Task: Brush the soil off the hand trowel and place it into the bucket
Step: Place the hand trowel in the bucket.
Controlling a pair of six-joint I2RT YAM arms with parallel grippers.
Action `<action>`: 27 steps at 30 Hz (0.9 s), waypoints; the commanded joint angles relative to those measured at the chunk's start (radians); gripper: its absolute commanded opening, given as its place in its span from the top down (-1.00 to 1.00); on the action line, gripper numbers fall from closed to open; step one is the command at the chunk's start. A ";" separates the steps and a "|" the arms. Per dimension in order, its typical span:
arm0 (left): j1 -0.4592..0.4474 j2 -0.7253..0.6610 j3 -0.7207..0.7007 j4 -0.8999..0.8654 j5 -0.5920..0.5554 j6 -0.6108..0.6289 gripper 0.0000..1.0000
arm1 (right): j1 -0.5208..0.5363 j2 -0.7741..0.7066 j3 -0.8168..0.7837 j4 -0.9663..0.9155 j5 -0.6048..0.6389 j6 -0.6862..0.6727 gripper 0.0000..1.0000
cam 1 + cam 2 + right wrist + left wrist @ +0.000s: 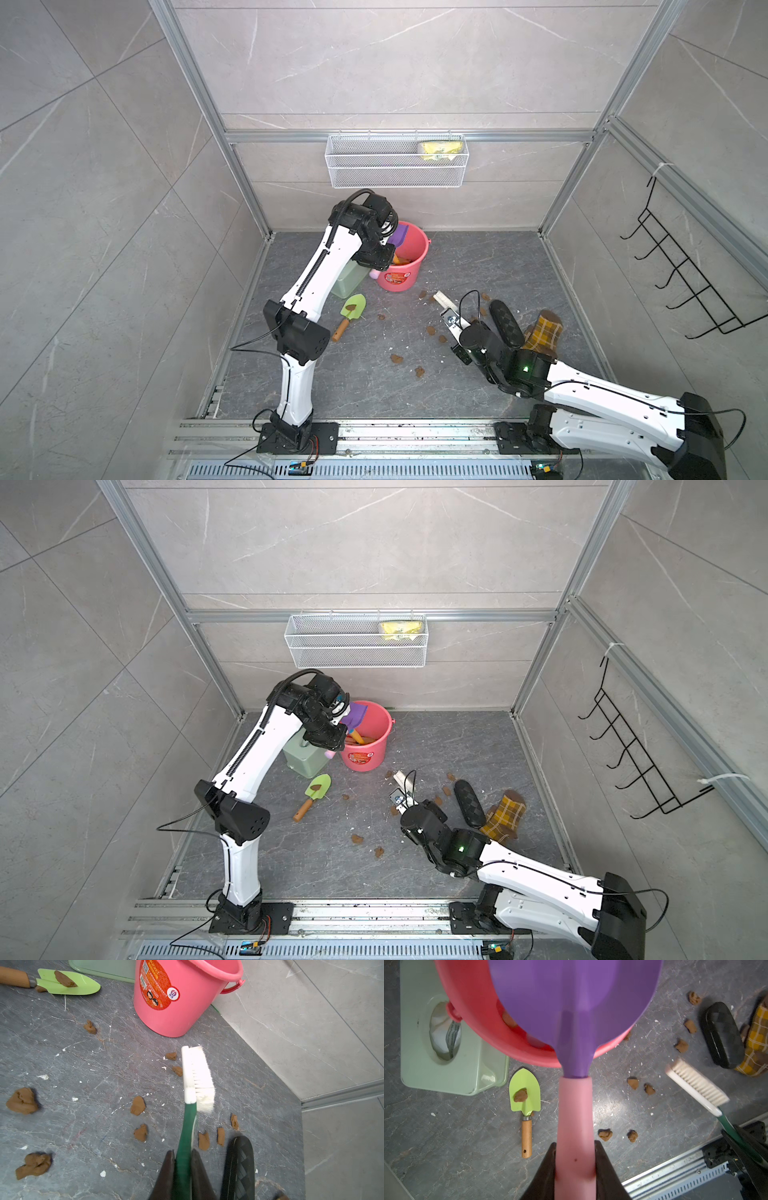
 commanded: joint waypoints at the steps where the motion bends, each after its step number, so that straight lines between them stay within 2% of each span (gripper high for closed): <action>1: 0.026 0.053 0.100 -0.046 -0.026 -0.008 1.00 | -0.004 -0.025 0.035 -0.020 -0.015 0.030 1.00; 9: 0.092 0.104 0.123 0.013 -0.014 0.013 1.00 | -0.003 -0.025 0.031 -0.037 -0.032 0.054 1.00; 18: 0.104 0.165 0.133 0.079 -0.006 0.050 1.00 | -0.003 -0.024 0.024 -0.045 -0.038 0.075 1.00; 27: 0.101 0.199 0.126 0.081 0.023 0.072 0.82 | -0.003 -0.010 0.023 -0.046 -0.037 0.083 1.00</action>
